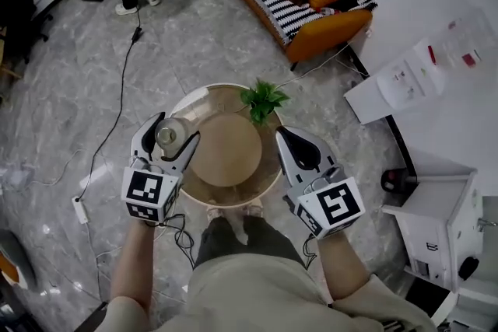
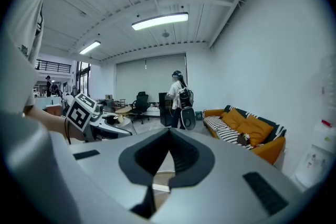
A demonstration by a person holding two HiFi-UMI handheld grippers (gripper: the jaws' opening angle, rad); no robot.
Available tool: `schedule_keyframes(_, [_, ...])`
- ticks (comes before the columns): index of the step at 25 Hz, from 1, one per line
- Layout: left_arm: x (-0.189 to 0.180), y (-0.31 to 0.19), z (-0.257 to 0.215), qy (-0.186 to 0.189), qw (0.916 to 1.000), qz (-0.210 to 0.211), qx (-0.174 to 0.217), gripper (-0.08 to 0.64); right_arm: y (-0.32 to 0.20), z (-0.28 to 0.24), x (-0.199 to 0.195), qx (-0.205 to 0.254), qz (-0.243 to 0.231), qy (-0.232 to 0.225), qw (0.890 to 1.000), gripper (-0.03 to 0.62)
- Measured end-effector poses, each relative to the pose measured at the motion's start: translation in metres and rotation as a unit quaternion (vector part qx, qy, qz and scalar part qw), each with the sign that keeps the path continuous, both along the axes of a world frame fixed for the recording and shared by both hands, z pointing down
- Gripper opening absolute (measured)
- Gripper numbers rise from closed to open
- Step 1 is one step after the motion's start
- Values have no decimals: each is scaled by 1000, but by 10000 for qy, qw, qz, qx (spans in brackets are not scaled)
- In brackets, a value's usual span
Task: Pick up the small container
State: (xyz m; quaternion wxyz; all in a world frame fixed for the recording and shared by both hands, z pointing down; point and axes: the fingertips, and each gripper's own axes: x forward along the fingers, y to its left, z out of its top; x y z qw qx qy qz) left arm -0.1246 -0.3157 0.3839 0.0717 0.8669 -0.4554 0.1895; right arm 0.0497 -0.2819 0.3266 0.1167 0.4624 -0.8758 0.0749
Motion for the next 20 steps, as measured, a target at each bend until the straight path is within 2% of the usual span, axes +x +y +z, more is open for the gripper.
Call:
schedule_keyframes(6, [21, 67, -64, -37, 9994, 209, 284, 336, 41, -50, 15, 371, -41, 16, 9993, -5])
schedule_keyframes(11, [34, 112, -86, -190, 9975, 429, 530, 336, 67, -49, 20, 287, -104, 120, 9995, -5])
schedule_keyframes(20, [35, 153, -58, -138, 9988, 451, 103, 336, 99, -36, 12, 24, -257, 125, 9996, -5])
